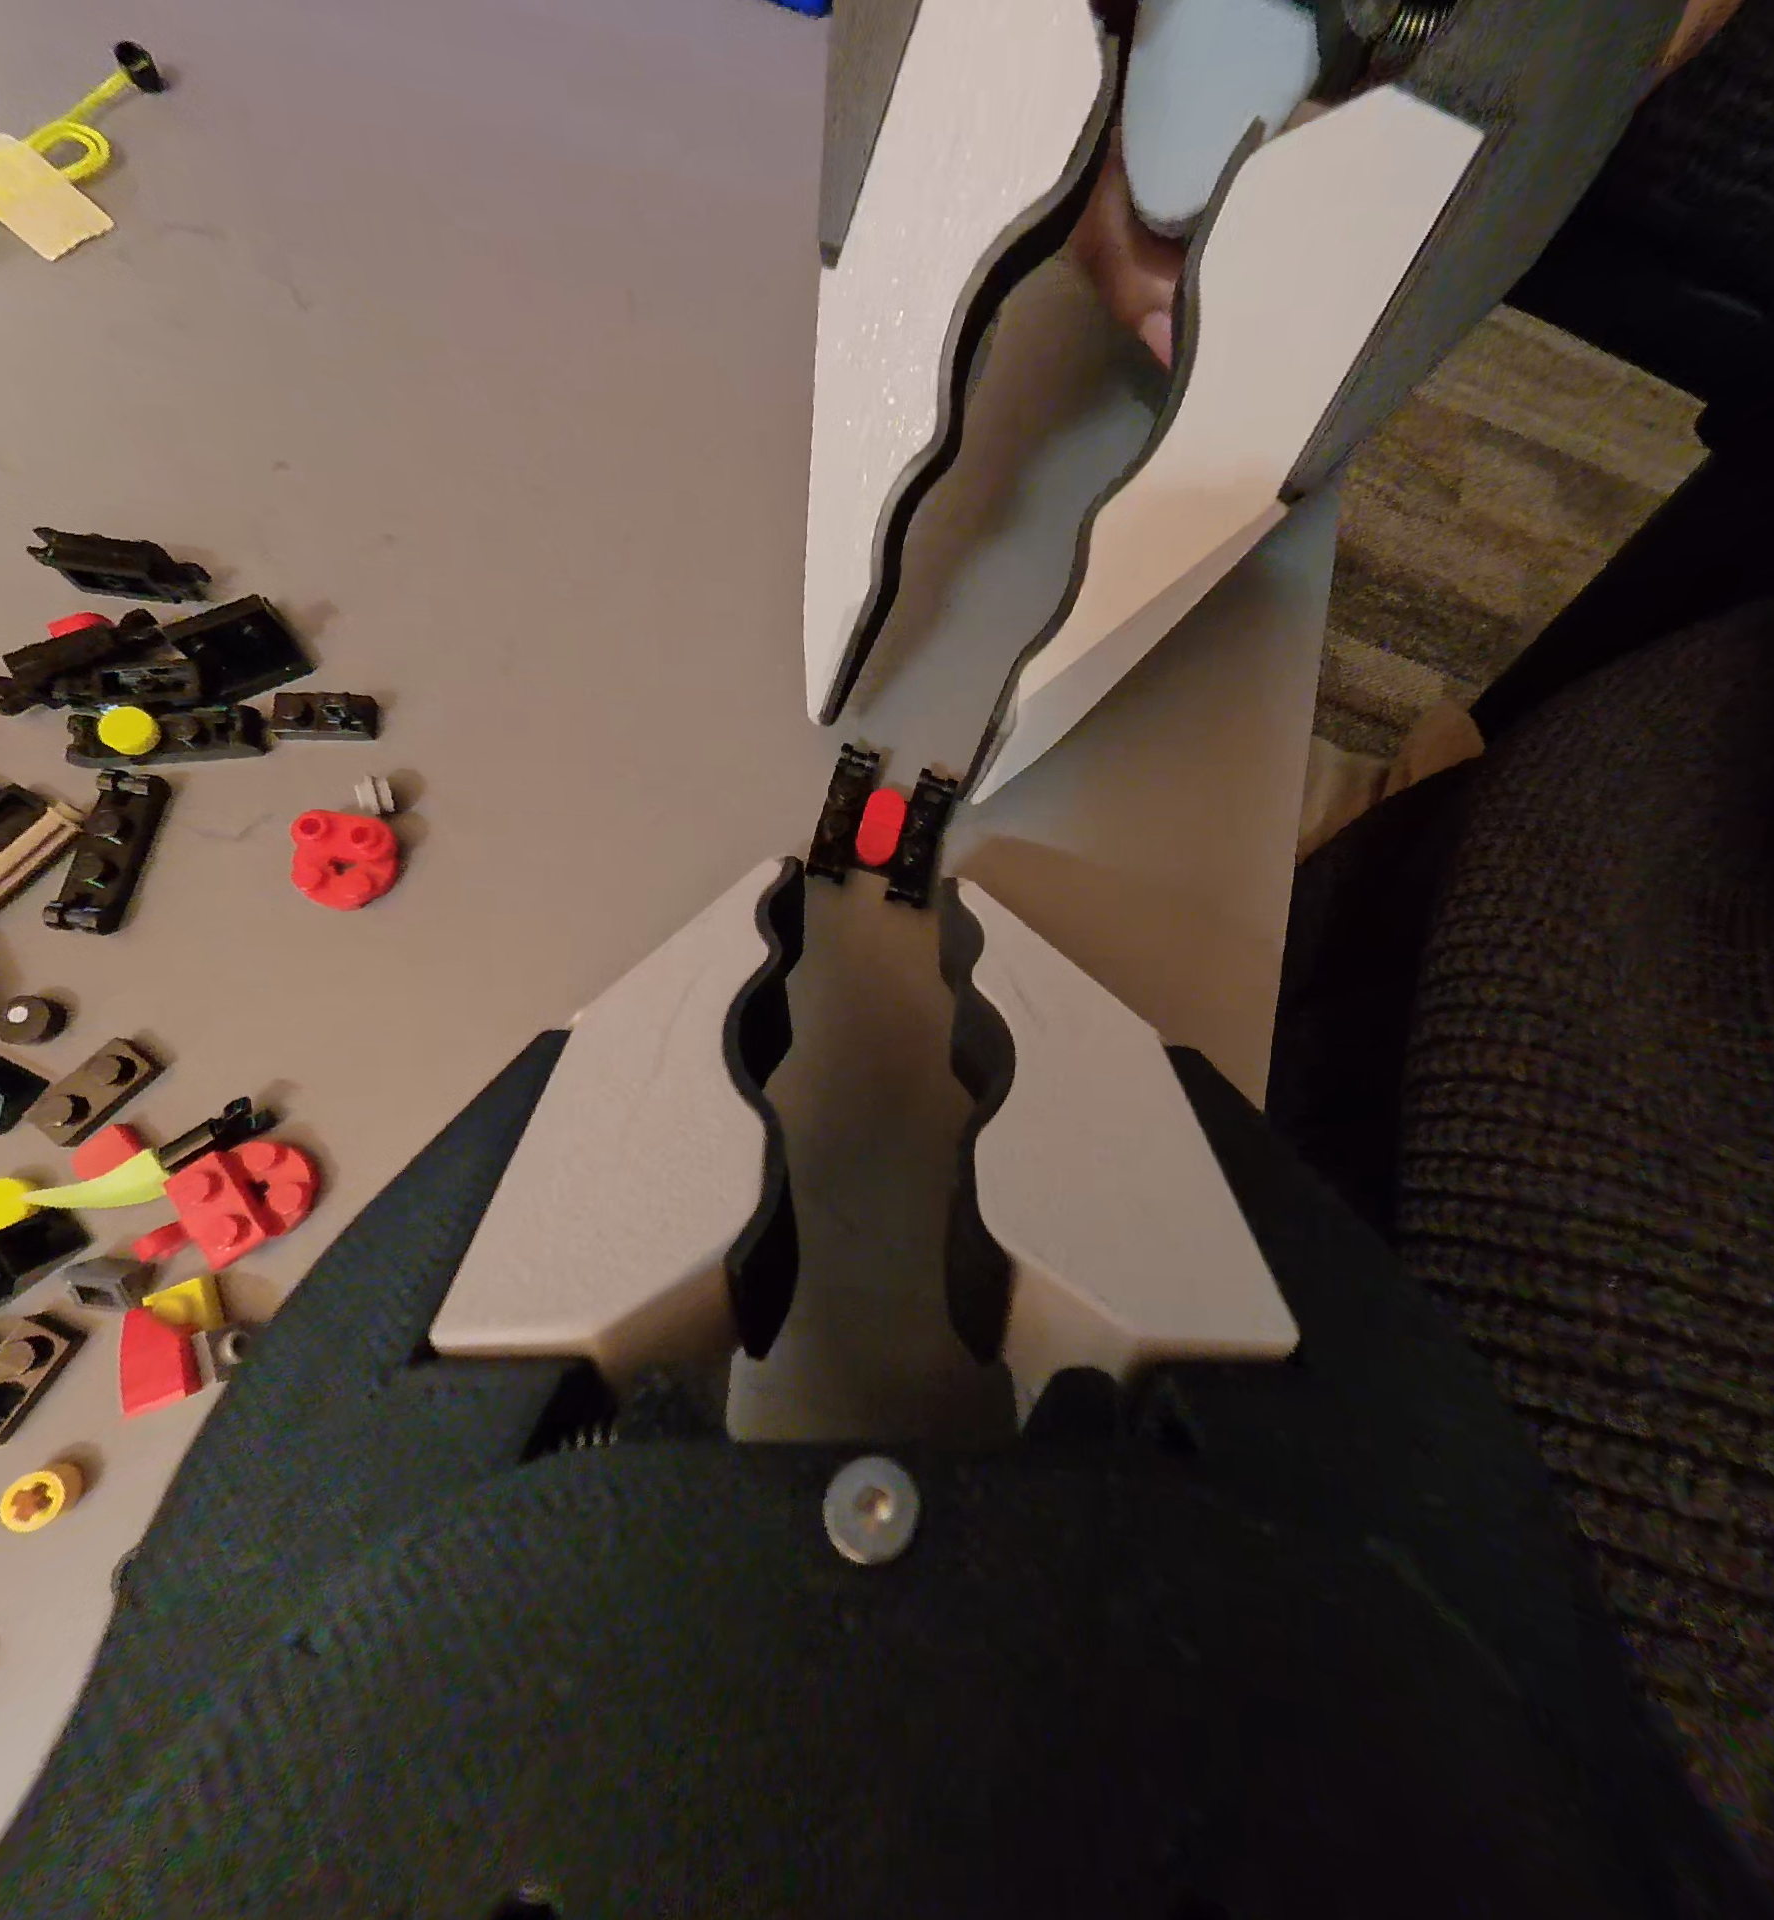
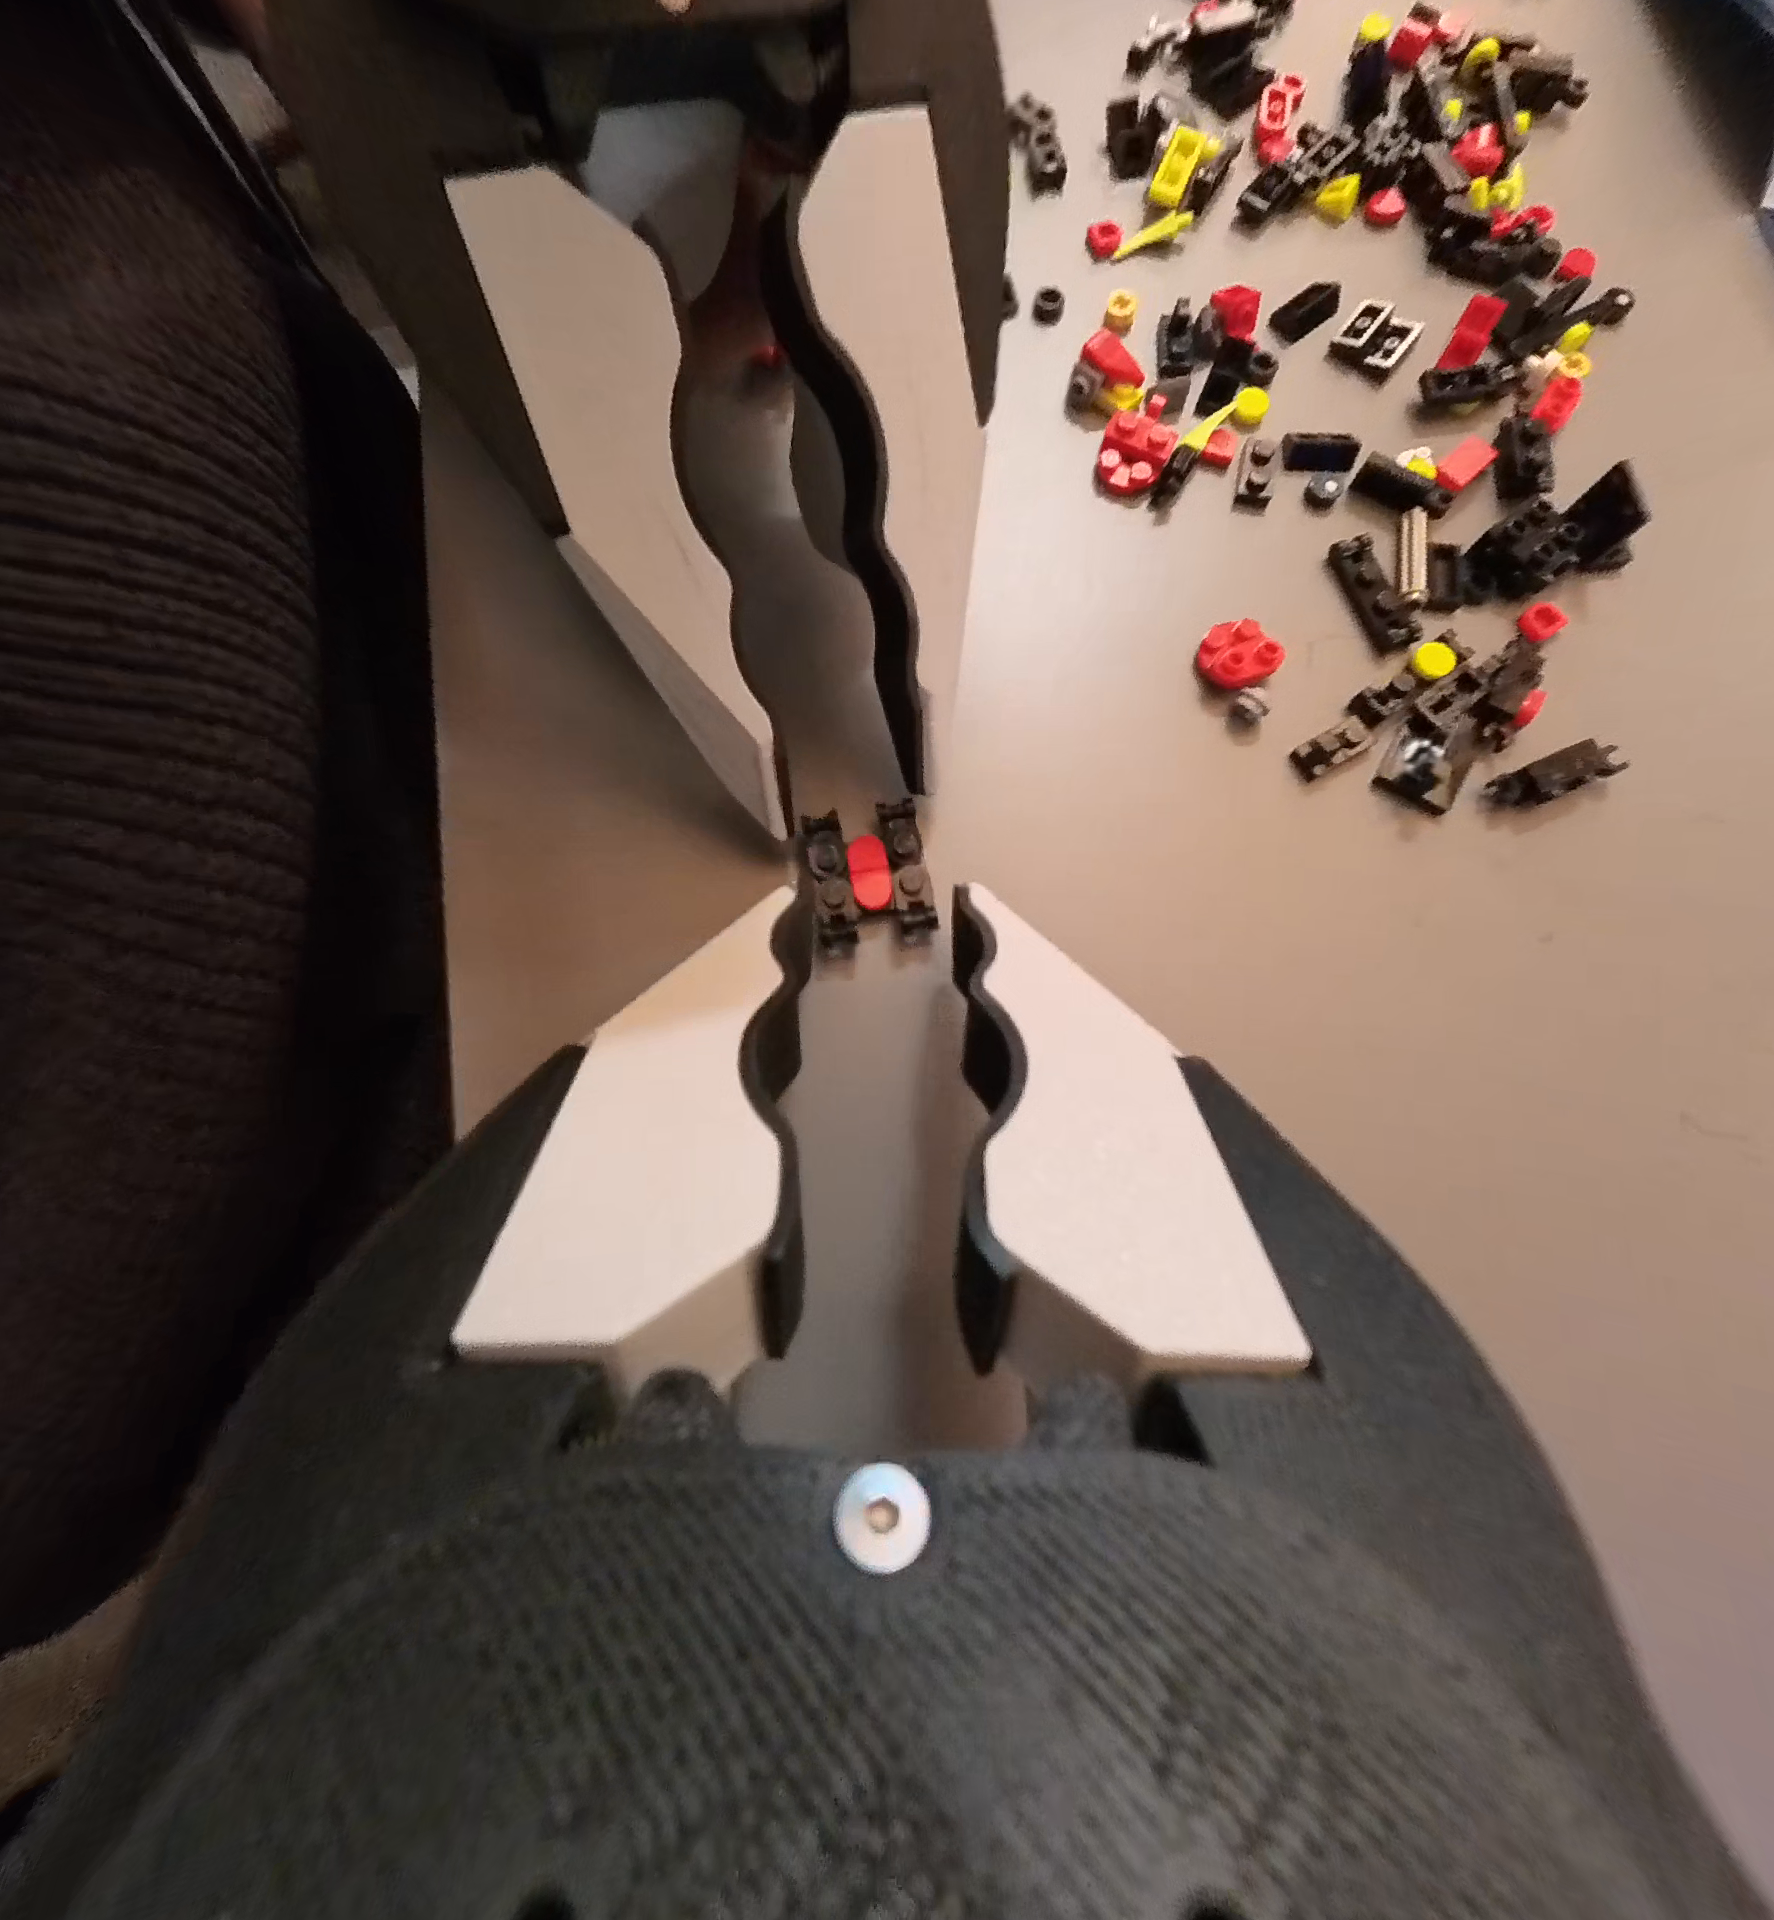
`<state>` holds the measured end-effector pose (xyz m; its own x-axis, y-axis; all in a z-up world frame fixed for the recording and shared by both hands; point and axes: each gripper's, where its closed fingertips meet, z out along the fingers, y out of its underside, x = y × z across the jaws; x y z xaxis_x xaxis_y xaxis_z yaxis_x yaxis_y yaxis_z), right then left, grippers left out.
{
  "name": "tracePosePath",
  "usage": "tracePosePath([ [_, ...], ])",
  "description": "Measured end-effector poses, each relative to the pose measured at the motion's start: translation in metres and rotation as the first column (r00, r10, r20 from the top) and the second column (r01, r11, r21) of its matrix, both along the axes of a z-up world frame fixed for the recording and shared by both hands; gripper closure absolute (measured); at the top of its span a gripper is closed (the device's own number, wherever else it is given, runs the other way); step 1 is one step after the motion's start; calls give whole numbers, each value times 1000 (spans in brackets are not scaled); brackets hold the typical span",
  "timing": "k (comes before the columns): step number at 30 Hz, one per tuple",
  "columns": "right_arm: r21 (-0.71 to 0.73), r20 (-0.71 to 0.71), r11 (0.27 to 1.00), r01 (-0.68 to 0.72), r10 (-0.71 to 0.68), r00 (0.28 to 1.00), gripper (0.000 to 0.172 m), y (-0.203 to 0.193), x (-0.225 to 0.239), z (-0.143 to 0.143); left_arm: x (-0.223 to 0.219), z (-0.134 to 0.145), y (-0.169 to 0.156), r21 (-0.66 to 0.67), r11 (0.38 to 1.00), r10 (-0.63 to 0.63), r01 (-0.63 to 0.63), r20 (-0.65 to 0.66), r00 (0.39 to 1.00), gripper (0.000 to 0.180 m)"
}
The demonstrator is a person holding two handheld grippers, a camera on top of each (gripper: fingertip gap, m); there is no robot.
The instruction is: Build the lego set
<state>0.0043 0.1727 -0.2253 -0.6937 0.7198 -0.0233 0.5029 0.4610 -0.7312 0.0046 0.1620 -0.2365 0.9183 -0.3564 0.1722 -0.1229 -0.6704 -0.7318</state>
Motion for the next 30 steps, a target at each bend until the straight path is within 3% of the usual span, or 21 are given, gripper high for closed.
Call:
tracePosePath([
  [7,11,-52,1000,16,-16,999,160,0,-6,8,-5,11,1,25,999,39,-41,67,997,156],
  [12,12,-6,991,135,-135,991,172,14,-12,10,-18,29,3,74,991,95,-107,153,984,155],
  [16,94,-16,977,194,-193,981,172,28,-16,4,-12,45,-11,51,998,20,-39,322,947,156],
  [18,118,-17,975,188,-187,982,172,29,-16,1,-19,53,-13,62,996,38,-67,387,921,155],
  [26,172,-198,941,293,-258,946,172,51,-28,13,-52,67,-10,129,976,111,-176,400,910,153],
  [30,118,-209,932,344,-315,926,172,58,-31,16,-50,66,-9,123,977,106,-172,423,900,153],
])
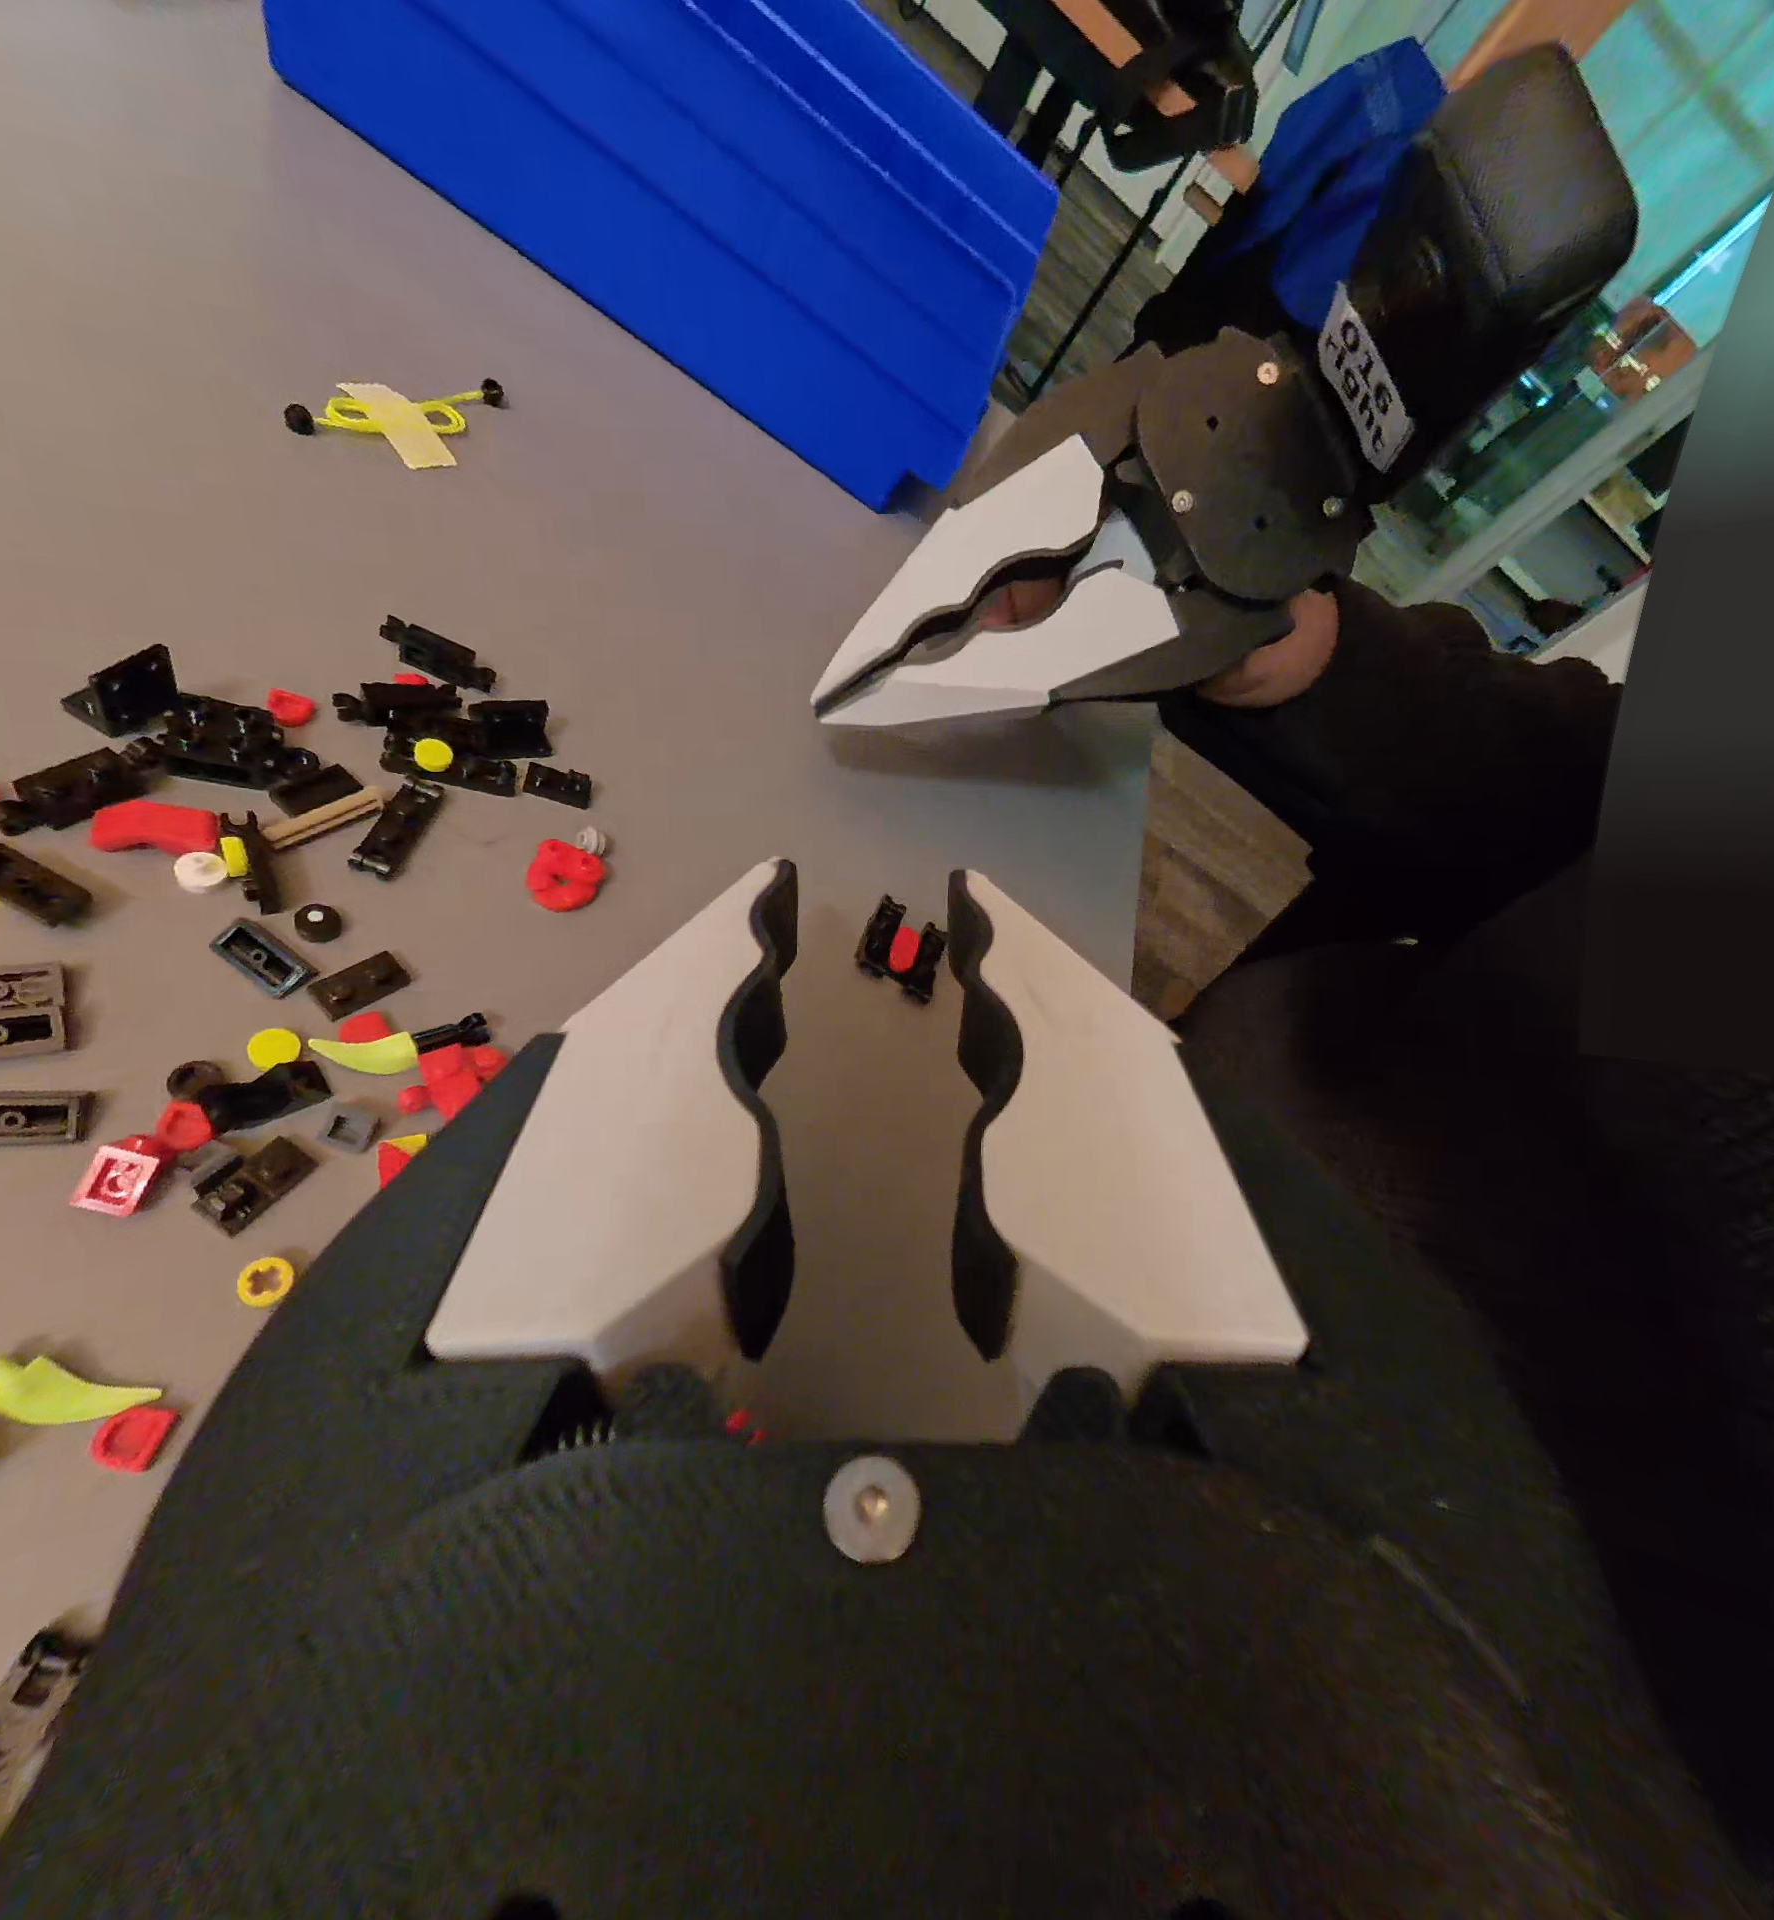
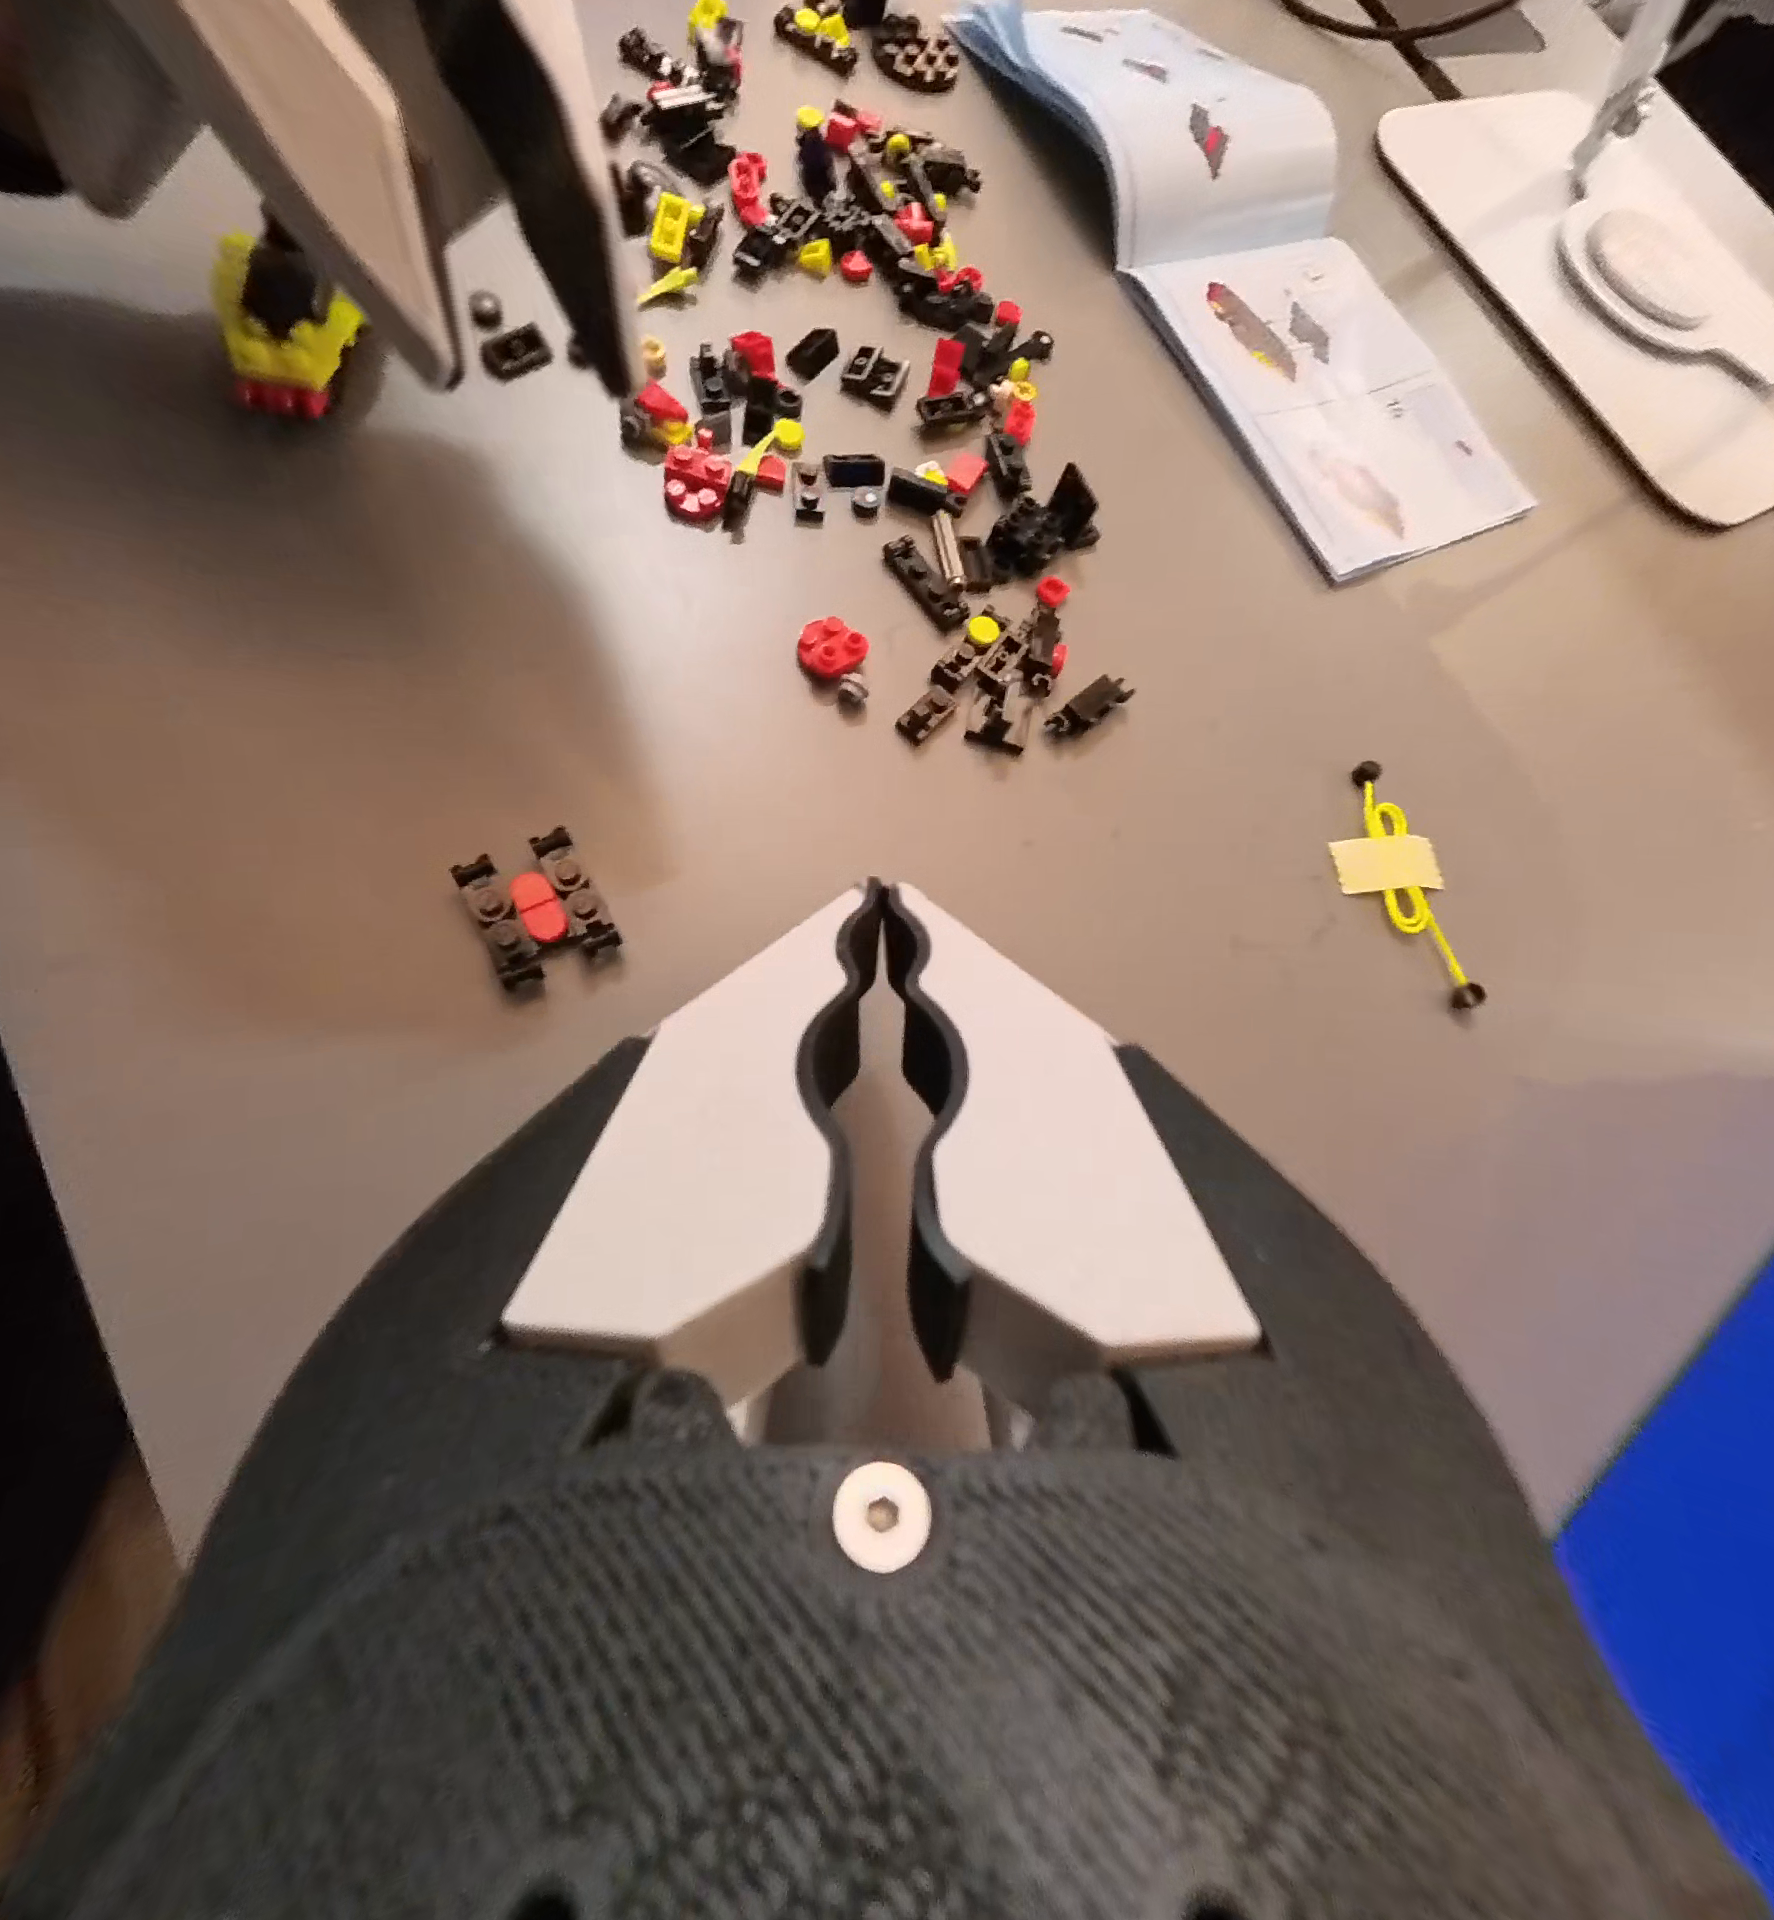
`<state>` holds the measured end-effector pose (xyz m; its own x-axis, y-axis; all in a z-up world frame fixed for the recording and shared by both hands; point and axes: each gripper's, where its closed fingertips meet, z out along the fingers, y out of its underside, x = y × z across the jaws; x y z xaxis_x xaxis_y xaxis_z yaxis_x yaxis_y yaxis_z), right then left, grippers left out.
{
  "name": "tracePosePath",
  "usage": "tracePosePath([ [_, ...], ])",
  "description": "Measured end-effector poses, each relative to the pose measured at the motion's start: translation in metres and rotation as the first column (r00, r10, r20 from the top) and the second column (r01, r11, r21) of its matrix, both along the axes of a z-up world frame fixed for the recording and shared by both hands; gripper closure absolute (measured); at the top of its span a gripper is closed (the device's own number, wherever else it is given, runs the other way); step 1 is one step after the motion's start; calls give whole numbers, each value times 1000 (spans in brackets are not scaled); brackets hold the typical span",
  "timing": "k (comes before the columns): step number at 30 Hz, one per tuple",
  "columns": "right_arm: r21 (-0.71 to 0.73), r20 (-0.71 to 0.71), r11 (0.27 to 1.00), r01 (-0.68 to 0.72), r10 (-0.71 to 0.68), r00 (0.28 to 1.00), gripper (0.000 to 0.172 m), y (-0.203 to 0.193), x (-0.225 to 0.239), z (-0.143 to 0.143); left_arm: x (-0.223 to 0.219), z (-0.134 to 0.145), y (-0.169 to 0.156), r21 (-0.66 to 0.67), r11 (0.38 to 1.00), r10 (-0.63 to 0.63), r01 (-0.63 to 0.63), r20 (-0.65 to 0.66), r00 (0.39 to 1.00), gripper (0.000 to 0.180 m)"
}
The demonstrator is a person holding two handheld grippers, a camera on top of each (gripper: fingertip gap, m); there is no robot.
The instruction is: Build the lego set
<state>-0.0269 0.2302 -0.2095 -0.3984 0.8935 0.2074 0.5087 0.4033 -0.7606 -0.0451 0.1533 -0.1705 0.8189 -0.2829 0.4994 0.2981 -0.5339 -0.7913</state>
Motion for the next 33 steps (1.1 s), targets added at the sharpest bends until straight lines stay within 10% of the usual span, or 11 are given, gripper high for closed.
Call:
tracePosePath([
  [10,-258,-136,954,155,-195,971,164,28,-11,40,1,2,1,6,1000,-8,8,55,998,153],
  [15,-303,-109,941,152,-192,975,139,32,-10,36,2,5,2,9,1000,-14,13,119,993,152],
  [30,-329,-84,940,96,-130,988,136,23,-16,30,-9,4,3,0,1000,21,-22,164,986,151],
  [33,-276,11,953,126,-128,992,172,25,-12,13,-10,-5,3,-28,999,20,-18,78,997,151],
])
